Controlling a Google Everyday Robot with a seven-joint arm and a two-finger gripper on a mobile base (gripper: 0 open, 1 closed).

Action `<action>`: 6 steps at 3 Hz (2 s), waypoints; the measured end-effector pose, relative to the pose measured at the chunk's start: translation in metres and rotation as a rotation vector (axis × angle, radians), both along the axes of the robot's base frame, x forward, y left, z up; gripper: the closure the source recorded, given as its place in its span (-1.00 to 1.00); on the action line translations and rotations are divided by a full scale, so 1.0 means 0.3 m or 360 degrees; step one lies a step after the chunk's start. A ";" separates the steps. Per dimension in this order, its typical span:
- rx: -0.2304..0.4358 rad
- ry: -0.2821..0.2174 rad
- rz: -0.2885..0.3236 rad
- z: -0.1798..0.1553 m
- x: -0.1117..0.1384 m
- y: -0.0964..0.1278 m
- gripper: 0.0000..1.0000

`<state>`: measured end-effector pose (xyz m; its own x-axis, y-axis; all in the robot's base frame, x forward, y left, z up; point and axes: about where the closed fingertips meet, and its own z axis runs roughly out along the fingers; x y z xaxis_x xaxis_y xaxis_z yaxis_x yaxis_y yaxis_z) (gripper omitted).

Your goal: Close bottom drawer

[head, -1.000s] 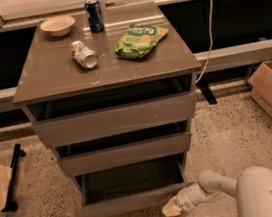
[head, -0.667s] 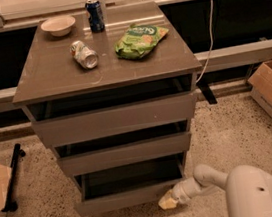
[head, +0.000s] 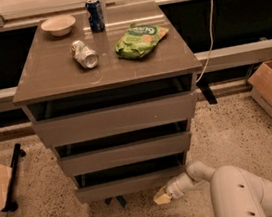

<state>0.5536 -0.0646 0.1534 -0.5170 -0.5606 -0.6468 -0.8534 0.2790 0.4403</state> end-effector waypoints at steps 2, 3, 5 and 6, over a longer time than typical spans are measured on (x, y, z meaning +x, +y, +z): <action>0.0006 0.0011 0.0007 -0.009 -0.012 0.013 -0.23; -0.0031 -0.0019 0.0052 -0.003 -0.016 0.046 -0.85; -0.0015 -0.0163 0.0042 0.042 0.066 0.084 -1.00; 0.0002 -0.0239 0.0008 0.072 0.111 0.067 -1.00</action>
Offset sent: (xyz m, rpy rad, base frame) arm -0.0021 0.0021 -0.0015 0.0020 0.0038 0.0023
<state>0.5871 -0.0445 0.1751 -0.4118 -0.5619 -0.7174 -0.9110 0.2742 0.3082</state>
